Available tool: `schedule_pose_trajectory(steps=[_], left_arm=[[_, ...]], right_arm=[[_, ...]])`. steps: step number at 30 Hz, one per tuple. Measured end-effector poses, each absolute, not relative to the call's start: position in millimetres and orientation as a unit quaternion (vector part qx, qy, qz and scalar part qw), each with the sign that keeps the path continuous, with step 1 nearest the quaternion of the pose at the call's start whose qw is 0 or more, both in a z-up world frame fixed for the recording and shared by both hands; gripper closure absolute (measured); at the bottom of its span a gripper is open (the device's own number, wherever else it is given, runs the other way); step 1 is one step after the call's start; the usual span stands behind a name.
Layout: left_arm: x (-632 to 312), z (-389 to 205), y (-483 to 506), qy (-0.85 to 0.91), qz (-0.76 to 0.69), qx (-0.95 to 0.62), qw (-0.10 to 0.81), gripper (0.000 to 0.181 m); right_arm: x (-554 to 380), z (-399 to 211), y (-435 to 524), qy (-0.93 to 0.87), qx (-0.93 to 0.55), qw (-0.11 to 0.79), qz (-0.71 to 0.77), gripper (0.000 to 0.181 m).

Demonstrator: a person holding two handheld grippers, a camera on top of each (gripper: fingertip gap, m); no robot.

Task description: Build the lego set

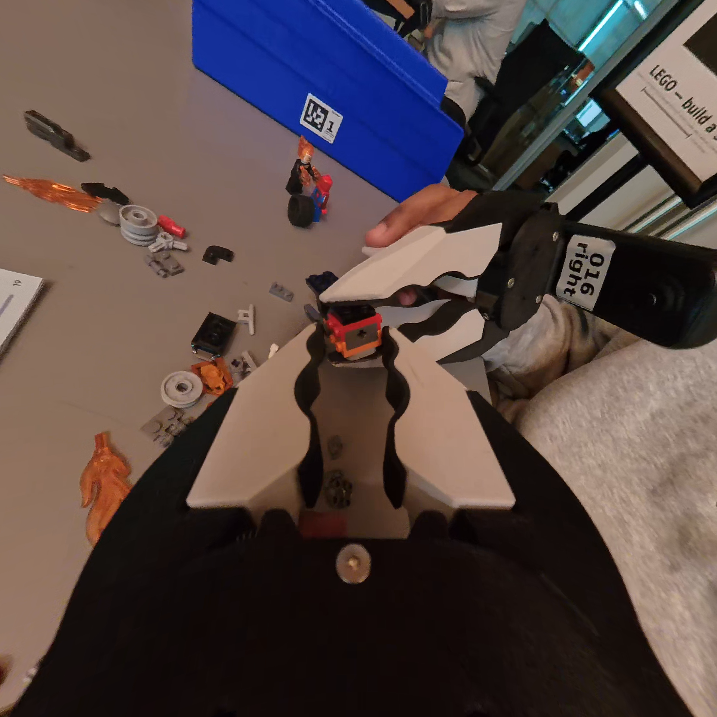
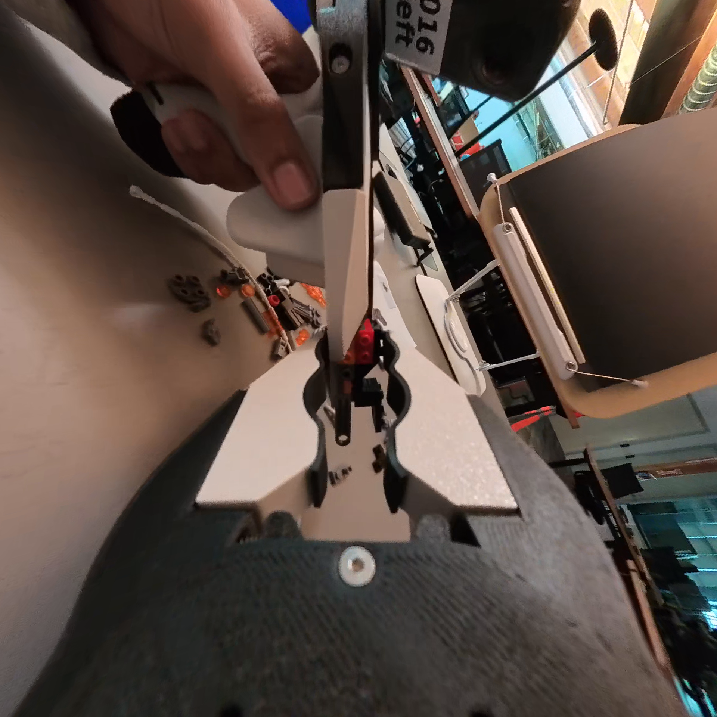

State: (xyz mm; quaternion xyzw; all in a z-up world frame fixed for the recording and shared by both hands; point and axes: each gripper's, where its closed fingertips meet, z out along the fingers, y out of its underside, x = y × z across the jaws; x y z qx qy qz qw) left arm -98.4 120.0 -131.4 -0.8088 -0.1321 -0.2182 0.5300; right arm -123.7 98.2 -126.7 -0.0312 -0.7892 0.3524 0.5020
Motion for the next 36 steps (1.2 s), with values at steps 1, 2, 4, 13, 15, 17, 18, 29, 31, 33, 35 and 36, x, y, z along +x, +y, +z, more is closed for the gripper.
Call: schedule_pose_trajectory(steps=[1, 2, 4, 13, 15, 17, 18, 29, 31, 33, 35, 36], left_arm=[[-98.1, -130.1, 119.6, -0.127, -0.215, -0.809, 0.532, 0.154], [-98.2, -127.5, 119.3, -0.125, -0.214, -0.806, 0.537, 0.154], [-100.1, -120.2, 118.2, -0.123, -0.212, -0.796, 0.553, 0.154], [-101.2, -83.6, 111.2, -0.086, -0.207, -0.742, 0.632, 0.158], [-97.5, -76.7, 110.3, -0.076, -0.22, -0.728, 0.645, 0.158], [-93.7, -69.5, 108.8, -0.065, -0.234, -0.713, 0.657, 0.158], [-92.0, -66.0, 107.9, -0.06, -0.241, -0.705, 0.664, 0.158], [-77.0, -33.6, 95.4, -0.016, -0.308, -0.63, 0.712, 0.159], [-75.7, -32.4, 94.6, -0.009, -0.302, -0.633, 0.713, 0.159], [-75.7, -31.3, 94.5, -0.008, -0.296, -0.631, 0.717, 0.158], [-76.4, -32.1, 95.1, -0.012, -0.297, -0.632, 0.715, 0.158], [-77.2, -32.9, 95.7, -0.015, -0.297, -0.633, 0.714, 0.158]], right_arm=[[-123.1, -124.8, 97.5, -0.785, -0.033, 0.501, 0.362, 0.155], [-122.3, -121.5, 96.9, -0.779, -0.037, 0.499, 0.378, 0.152], [-120.7, -110.3, 97.2, -0.758, -0.056, 0.49, 0.426, 0.137], [-113.0, -41.2, 139.8, -0.6, -0.207, 0.332, 0.698, 0.114], [-110.4, -33.9, 145.4, -0.573, -0.218, 0.292, 0.734, 0.12], [-110.4, -31.9, 148.8, -0.557, -0.233, 0.246, 0.758, 0.121], [-109.5, -31.3, 148.6, -0.552, -0.236, 0.222, 0.768, 0.121], [-92.2, -42.2, 120.6, -0.562, -0.227, 0.015, 0.795, 0.112], [-84.9, -34.9, 120.2, -0.536, -0.219, -0.055, 0.813, 0.107], [-81.7, -31.7, 121.3, -0.528, -0.213, -0.074, 0.819, 0.111], [-83.4, -36.9, 118.9, -0.553, -0.21, -0.035, 0.806, 0.119], [-83.2, -40.3, 116.0, -0.572, -0.202, -0.006, 0.795, 0.124]])
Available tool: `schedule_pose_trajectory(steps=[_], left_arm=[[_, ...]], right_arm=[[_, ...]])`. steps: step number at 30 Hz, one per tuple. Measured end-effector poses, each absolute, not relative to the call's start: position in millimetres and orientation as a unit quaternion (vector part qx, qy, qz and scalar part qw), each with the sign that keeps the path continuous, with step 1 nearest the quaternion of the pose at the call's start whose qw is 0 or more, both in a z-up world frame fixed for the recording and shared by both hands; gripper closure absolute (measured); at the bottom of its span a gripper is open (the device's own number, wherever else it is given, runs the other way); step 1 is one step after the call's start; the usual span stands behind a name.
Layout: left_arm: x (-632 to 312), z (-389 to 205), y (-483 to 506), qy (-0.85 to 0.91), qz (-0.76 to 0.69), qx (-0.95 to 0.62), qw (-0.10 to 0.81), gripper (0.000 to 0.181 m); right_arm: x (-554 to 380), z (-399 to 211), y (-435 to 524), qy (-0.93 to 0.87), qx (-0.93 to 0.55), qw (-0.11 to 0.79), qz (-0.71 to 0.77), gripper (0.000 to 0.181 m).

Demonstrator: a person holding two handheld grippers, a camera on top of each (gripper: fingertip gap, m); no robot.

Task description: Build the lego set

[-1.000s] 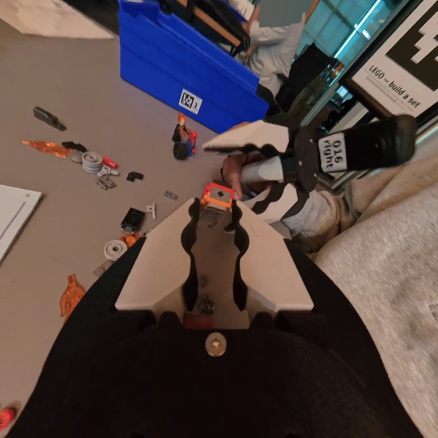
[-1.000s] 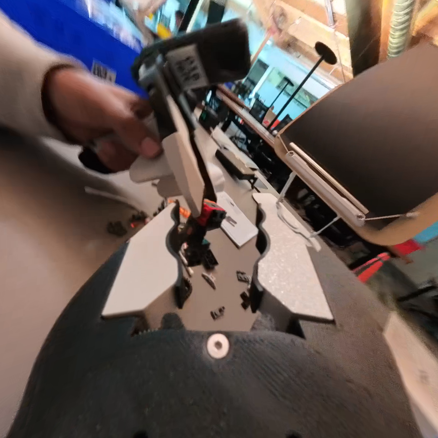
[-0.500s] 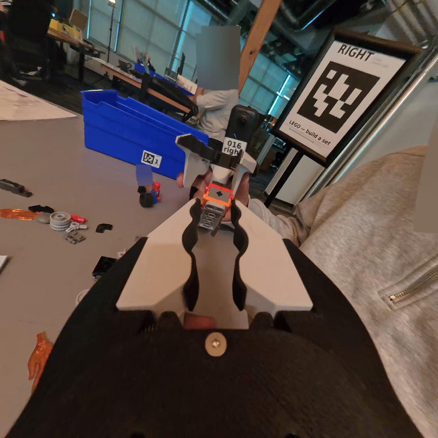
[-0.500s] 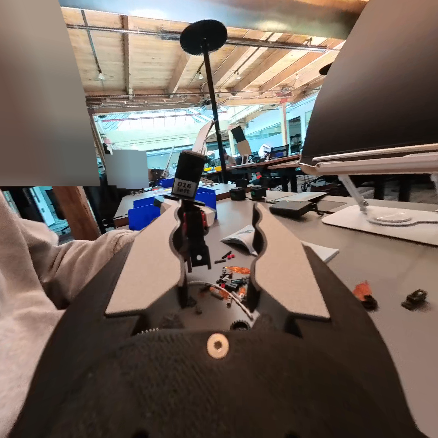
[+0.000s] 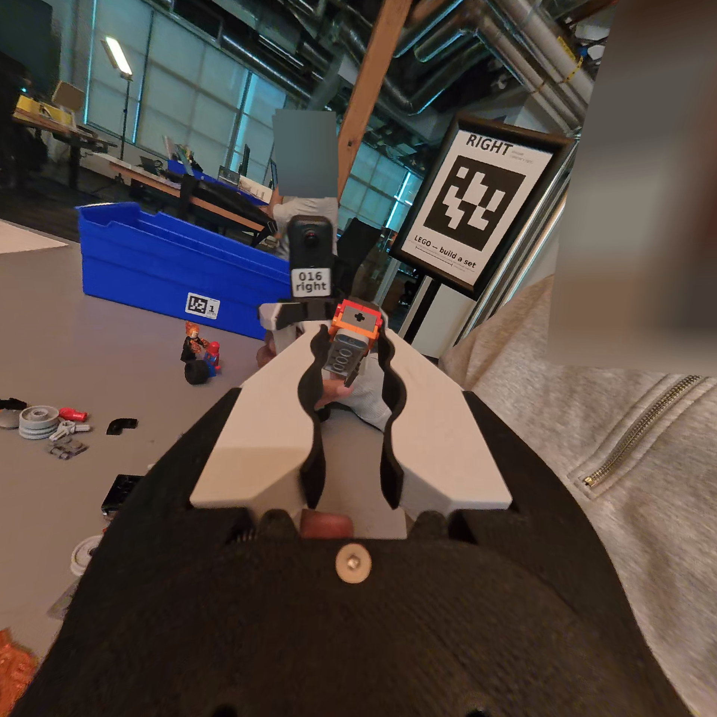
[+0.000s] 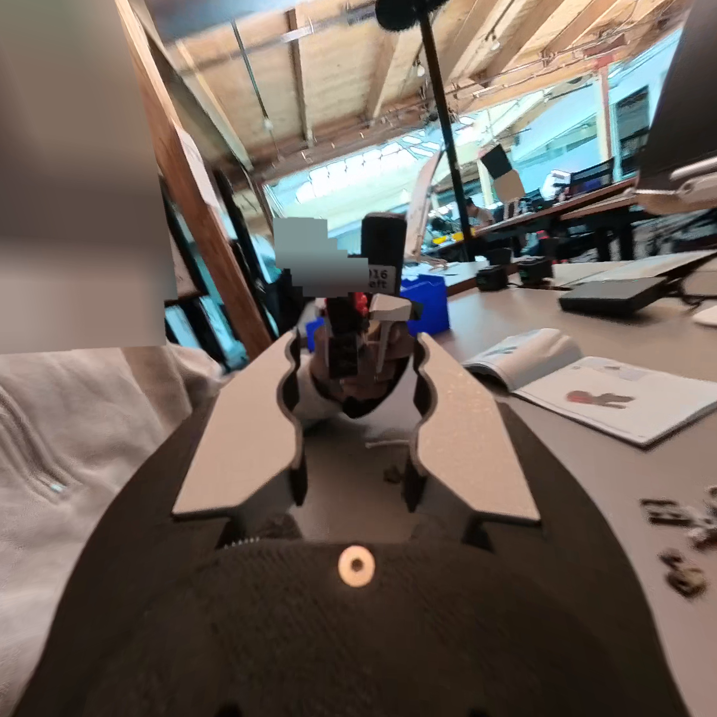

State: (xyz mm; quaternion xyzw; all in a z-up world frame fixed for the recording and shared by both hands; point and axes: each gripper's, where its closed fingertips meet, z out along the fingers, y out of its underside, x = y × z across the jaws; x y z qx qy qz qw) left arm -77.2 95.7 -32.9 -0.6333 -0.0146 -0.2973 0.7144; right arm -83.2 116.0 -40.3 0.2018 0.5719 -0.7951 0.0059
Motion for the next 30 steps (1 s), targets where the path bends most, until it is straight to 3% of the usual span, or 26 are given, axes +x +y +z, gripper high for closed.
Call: schedule_pose_trajectory(steps=[4, 7, 9, 16, 20, 22, 24, 30], left_arm=[[-82.4, -36.8, 97.9, -0.032, -0.294, -0.637, 0.712, 0.158], [-84.1, -36.4, 97.0, -0.036, -0.298, -0.635, 0.712, 0.158], [-83.3, -36.6, 97.5, -0.035, -0.298, -0.636, 0.711, 0.158], [-83.6, -42.4, 97.6, -0.043, -0.312, -0.65, 0.691, 0.156], [-92.3, -54.0, 101.7, -0.083, -0.335, -0.661, 0.667, 0.125], [-96.2, -54.1, 101.8, -0.096, -0.335, -0.657, 0.669, 0.123], [-101.8, -56.2, 101.5, -0.109, -0.328, -0.658, 0.669, 0.122], [-112.3, -52.9, 96.5, -0.132, -0.344, -0.636, 0.678, 0.12]], right_arm=[[-80.9, -55.5, 104.1, 0.641, 0.161, -0.106, -0.743, 0.14], [-81.2, -62.0, 100.2, 0.666, 0.143, -0.154, -0.715, 0.157], [-81.7, -61.1, 102.2, 0.667, 0.139, -0.172, -0.712, 0.159], [-81.0, -62.3, 104.7, 0.671, 0.138, -0.17, -0.708, 0.159], [-75.9, -73.5, 107.5, 0.696, 0.125, -0.153, -0.69, 0.159], [-70.5, -91.4, 108.4, 0.734, 0.109, -0.138, -0.656, 0.159], [-59.1, -108.2, 109.6, 0.774, 0.076, -0.127, -0.616, 0.181], [-56.2, -136.9, 125.2, 0.83, 0.086, -0.123, -0.537, 0.179]])
